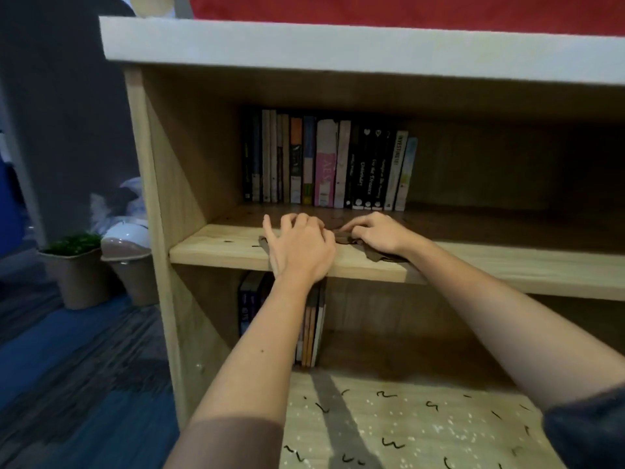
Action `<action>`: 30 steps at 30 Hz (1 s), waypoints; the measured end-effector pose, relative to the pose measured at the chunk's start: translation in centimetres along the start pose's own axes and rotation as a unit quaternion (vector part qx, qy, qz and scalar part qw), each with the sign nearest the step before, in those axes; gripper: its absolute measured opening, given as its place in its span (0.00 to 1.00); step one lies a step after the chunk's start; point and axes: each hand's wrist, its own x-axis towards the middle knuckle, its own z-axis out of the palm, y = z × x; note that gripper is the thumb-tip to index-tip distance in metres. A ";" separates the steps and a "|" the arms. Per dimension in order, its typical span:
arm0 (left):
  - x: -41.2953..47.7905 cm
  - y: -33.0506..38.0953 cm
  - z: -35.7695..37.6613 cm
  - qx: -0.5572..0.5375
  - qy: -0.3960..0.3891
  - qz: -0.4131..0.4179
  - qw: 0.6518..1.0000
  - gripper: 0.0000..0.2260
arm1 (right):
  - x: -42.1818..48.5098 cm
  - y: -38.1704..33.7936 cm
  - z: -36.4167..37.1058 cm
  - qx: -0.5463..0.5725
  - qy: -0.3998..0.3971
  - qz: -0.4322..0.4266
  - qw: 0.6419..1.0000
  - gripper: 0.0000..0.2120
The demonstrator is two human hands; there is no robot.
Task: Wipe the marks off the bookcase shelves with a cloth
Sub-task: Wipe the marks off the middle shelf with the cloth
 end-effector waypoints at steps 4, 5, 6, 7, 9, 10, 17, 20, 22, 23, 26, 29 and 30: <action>-0.1 -0.1 0.5 -0.015 0.031 -0.014 0.999 0.16 | -7.8 -0.1 -0.8 -0.047 0.022 -0.161 0.986 0.12; 0.0 -0.2 0.5 -0.020 0.032 -0.018 0.999 0.16 | -9.9 0.2 -1.0 -0.059 0.023 -0.191 0.980 0.11; -0.1 -0.2 0.5 -0.026 0.030 -0.019 0.999 0.16 | -11.9 0.6 -1.4 -0.065 0.015 -0.205 0.976 0.11; -0.1 -0.2 0.6 -0.030 0.028 -0.019 0.999 0.16 | -13.2 1.2 -2.0 -0.063 0.010 -0.203 0.977 0.11; -0.1 -0.2 0.4 -0.031 0.030 -0.014 0.999 0.16 | -13.5 1.8 -3.8 -0.046 0.055 -0.189 0.979 0.12; -0.1 -0.2 0.3 -0.030 0.031 -0.013 0.999 0.16 | -12.4 1.8 -4.9 -0.041 0.105 -0.181 0.977 0.12; -0.3 0.0 -0.1 -0.016 0.019 -0.012 1.000 0.16 | 0.5 3.5 -0.7 -0.039 -0.013 -0.010 0.999 0.09; -0.3 0.2 0.1 -0.008 0.023 -0.016 1.000 0.16 | -0.3 3.6 -0.1 -0.044 0.019 -0.002 0.999 0.10; -0.3 0.2 0.2 -0.008 0.035 -0.017 0.999 0.16 | -3.3 2.8 -0.8 -0.021 0.024 -0.073 0.997 0.10; -0.3 0.2 0.1 -0.007 0.038 -0.017 0.999 0.16 | -5.5 2.0 -0.9 -0.018 0.032 -0.110 0.993 0.10; -0.5 0.1 0.1 -0.008 0.027 -0.006 1.000 0.15 | -12.6 0.7 -0.7 -0.043 0.023 -0.213 0.976 0.11; -0.6 0.1 -0.1 -0.007 0.021 0.003 1.000 0.15 | -14.1 3.3 -3.1 -0.051 0.077 -0.215 0.972 0.12; -0.6 0.1 -0.2 -0.008 0.019 0.003 1.000 0.15 | -12.6 5.4 -4.5 -0.054 0.130 -0.174 0.975 0.11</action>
